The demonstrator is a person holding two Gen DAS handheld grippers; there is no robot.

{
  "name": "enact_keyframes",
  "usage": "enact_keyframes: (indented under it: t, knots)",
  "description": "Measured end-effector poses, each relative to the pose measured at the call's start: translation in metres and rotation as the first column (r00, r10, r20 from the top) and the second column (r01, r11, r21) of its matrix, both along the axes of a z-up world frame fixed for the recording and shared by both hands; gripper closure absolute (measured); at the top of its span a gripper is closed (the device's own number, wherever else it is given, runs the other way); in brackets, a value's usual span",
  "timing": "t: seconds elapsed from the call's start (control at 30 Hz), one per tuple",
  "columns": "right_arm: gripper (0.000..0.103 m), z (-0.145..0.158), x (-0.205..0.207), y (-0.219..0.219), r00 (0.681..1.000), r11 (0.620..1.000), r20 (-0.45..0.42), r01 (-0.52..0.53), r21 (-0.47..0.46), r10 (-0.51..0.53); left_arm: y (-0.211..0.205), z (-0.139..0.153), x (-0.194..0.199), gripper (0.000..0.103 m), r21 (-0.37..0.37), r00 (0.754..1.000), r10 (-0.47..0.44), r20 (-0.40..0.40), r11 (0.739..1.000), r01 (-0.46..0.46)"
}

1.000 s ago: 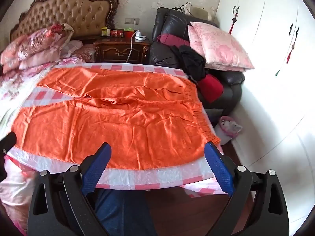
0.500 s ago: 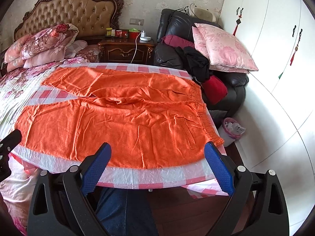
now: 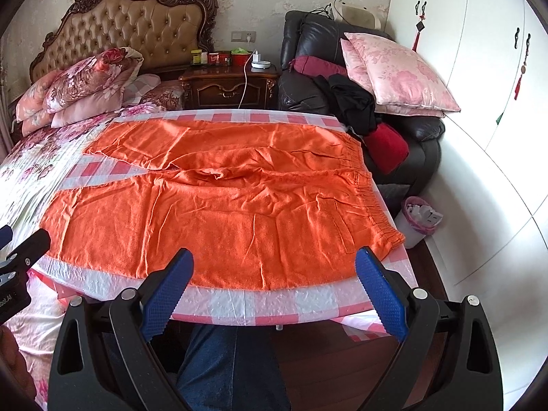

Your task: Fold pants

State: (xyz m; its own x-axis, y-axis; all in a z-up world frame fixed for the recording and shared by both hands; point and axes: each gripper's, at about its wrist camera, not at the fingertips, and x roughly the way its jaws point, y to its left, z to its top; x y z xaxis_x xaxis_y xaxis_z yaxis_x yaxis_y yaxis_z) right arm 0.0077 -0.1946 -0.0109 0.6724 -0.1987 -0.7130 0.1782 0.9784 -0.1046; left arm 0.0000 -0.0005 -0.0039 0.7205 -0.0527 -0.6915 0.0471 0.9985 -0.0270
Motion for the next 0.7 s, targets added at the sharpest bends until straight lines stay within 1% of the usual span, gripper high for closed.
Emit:
enact_keyframes:
  t: [0.13,0.7]
  knots:
    - [0.011,0.0001,-0.001,-0.0009,1.0,1.0,0.001,-0.002,0.014,0.002,0.0001,-0.0001,0.0,0.002,-0.001,1.0,-0.001,-0.001,1.0,0.001]
    - [0.011,-0.0004,-0.001,-0.0017,1.0,1.0,0.0,0.002,0.014,-0.002,0.0003,-0.0006,-0.0008,0.002,-0.004,1.0,0.002,-0.001,1.0,-0.002]
